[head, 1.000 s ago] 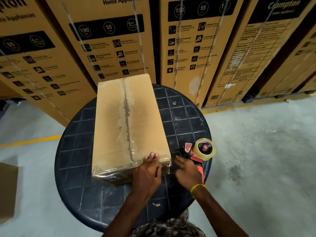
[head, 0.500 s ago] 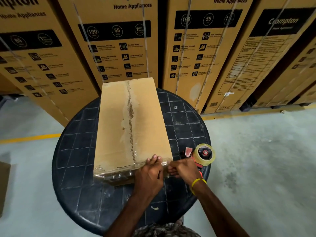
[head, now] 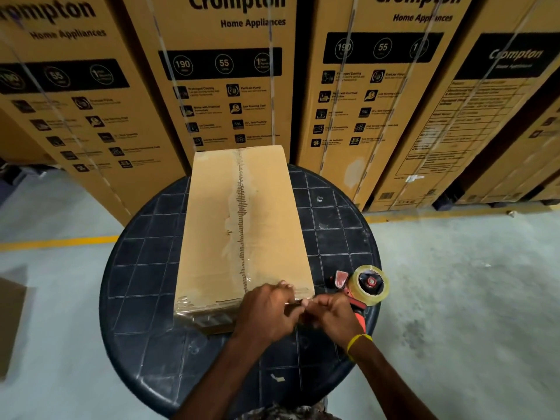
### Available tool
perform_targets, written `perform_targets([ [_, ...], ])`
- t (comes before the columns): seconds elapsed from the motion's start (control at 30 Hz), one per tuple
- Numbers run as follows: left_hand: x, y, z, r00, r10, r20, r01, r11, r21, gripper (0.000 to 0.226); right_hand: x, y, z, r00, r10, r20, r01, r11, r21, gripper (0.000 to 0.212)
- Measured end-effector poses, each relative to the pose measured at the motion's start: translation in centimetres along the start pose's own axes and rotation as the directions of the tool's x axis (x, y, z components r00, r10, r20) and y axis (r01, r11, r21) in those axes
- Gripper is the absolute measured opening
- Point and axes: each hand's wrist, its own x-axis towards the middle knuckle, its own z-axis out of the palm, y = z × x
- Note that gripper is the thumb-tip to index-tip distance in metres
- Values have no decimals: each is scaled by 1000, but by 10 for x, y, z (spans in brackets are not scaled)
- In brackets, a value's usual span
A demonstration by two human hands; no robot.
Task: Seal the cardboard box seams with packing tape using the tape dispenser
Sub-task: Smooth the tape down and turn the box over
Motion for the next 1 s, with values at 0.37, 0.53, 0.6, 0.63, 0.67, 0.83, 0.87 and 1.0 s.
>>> perform_targets([
  [0.37,17,-29,13,995,83,-62,-86,995,-51,63,9,-17,-11,997,68,37,-53,947,-316,29],
  [0.53,18,-35,16,996,84,-12,-84,996,-36,63,9,-21,-16,991,134,-5,-110,797,-593,57],
  [0.6,17,-34,15,996,88,16,-88,996,-1,60,9,-8,-22,993,110,-32,-102,714,-693,73],
  [0.63,17,-34,17,995,100,21,-100,995,19,59,11,2,-25,995,99,-28,-91,709,-699,76],
  [0.67,17,-34,18,993,114,12,-114,993,36,59,15,14,-26,996,82,-17,-71,723,-687,77],
  [0.83,18,-35,20,988,152,0,-152,986,73,55,13,-1,-23,999,-20,-29,-6,721,-693,73],
  [0.87,18,-34,19,985,171,-5,-170,982,83,58,10,-10,-22,998,-48,-36,7,699,-716,79],
  [1.0,14,-34,17,979,205,-9,-203,975,95,65,6,-31,-18,986,-144,80,152,607,-780,112],
])
